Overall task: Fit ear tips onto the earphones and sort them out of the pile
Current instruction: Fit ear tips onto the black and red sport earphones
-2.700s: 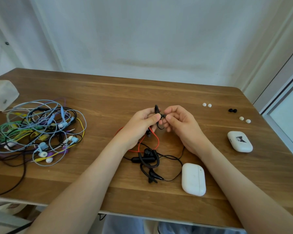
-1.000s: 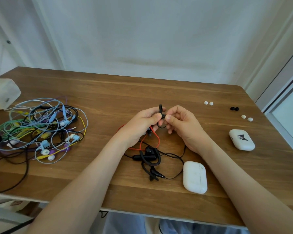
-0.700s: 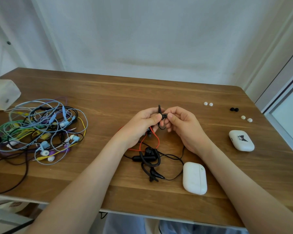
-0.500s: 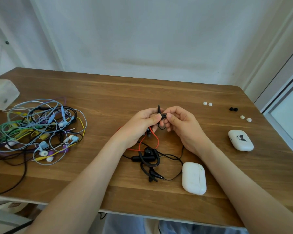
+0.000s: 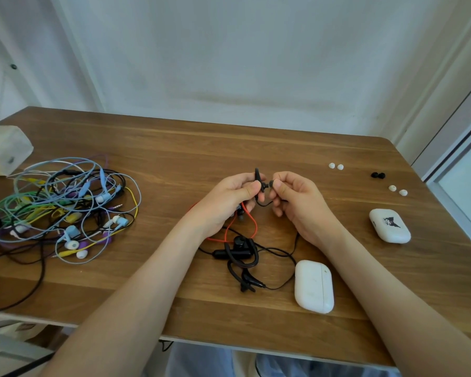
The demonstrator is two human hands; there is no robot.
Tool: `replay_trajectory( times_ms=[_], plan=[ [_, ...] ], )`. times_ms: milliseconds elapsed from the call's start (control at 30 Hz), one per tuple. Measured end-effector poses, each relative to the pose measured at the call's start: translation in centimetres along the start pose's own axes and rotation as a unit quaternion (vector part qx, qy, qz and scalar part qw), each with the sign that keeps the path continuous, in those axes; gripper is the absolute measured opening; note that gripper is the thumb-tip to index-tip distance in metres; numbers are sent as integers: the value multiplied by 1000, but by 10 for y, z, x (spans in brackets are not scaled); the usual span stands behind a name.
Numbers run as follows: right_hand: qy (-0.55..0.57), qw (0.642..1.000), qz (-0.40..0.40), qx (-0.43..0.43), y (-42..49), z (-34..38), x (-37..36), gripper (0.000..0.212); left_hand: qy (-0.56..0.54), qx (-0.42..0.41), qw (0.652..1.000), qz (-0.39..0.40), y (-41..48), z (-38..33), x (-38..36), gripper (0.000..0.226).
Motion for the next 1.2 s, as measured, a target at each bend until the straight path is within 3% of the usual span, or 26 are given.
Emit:
replay_trajectory(
  times_ms=[567, 1200],
  plan=[
    [-46, 999, 9, 18, -5, 2, -3, 21, 11, -7, 1000, -20, 0, -2, -1, 18],
    [-147, 984, -83, 57, -10, 2, -9, 11, 72, -21, 995, -72, 3, 4, -5, 20]
  ],
)
Point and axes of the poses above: each hand's wrist, its own y-axis towards the middle knuckle, its own x-axis out of the back of the hand, z = x × y, the point moved 3 cm from there along y, towards the middle knuckle, and after that the axes turned 3 degrees about -y, right-handed, at the moved point
